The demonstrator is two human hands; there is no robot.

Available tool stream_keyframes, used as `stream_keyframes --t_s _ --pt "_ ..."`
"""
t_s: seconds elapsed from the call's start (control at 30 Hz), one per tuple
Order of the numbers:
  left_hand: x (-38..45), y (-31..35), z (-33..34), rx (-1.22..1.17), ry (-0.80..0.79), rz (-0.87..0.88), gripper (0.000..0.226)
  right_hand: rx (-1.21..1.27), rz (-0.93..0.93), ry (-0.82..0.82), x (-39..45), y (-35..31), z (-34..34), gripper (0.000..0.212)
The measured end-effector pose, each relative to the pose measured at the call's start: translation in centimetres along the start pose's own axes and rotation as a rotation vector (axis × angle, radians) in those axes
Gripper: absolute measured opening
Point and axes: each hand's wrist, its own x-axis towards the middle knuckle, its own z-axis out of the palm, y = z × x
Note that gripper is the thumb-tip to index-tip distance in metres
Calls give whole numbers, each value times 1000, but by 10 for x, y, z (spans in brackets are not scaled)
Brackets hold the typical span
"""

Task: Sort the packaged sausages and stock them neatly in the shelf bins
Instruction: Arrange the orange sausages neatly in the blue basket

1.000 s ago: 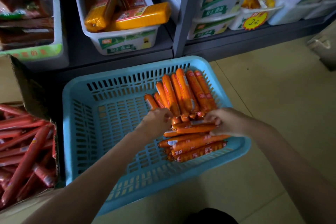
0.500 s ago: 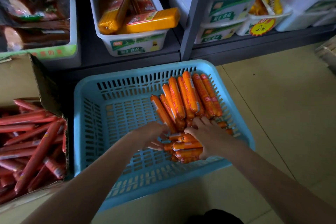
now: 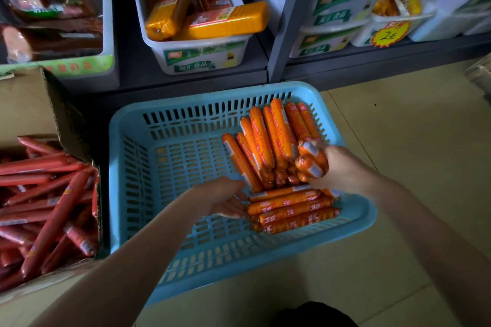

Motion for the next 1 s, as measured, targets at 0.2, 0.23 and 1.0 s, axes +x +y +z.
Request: stream_keyframes --t_s 0.2,0.23,1.0 --pt "-2 -2 -2 -106 -103 -37 33 -681 -42 -421 6 2 31 76" --pt "1 -6 -7 -141 -78 -43 31 -675 -48 -410 6 0 32 75" --pt "-3 9 -40 -99 414 403 23 -197 -343 68 61 -53 46 23"
